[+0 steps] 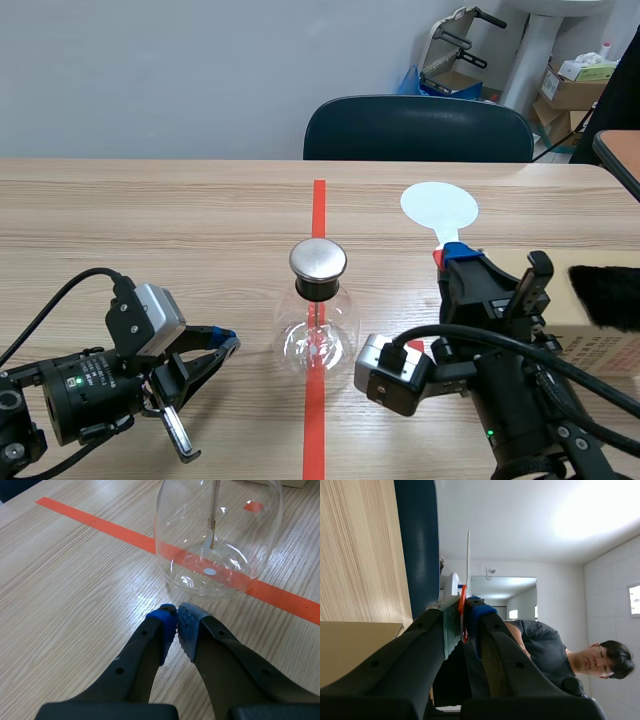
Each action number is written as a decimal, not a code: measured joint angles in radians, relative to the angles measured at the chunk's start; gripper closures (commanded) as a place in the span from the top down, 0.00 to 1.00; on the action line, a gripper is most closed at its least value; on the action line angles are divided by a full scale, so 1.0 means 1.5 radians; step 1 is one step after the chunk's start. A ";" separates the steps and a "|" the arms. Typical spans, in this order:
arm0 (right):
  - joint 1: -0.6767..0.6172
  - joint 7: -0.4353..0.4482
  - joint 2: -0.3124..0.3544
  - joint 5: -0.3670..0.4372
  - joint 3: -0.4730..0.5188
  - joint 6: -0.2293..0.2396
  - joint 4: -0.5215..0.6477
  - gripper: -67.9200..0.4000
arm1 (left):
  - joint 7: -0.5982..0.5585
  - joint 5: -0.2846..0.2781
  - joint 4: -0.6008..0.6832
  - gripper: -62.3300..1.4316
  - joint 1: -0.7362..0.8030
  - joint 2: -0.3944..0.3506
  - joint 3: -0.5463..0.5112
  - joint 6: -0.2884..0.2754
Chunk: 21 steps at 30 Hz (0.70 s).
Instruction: Do the electroscope experiment
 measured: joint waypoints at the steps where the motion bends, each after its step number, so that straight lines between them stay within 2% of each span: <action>1: 0.000 0.000 0.003 0.000 -0.001 0.000 0.000 0.02 | 0.000 0.000 0.000 0.11 0.000 0.000 0.000 0.000; 4: 0.000 0.000 0.014 0.000 -0.005 0.000 0.000 0.02 | 0.000 0.000 0.000 0.11 0.000 0.000 0.000 0.000; 21: 0.000 0.000 0.014 0.000 -0.005 0.000 0.000 0.02 | 0.000 0.000 0.000 0.11 0.000 0.000 0.000 0.000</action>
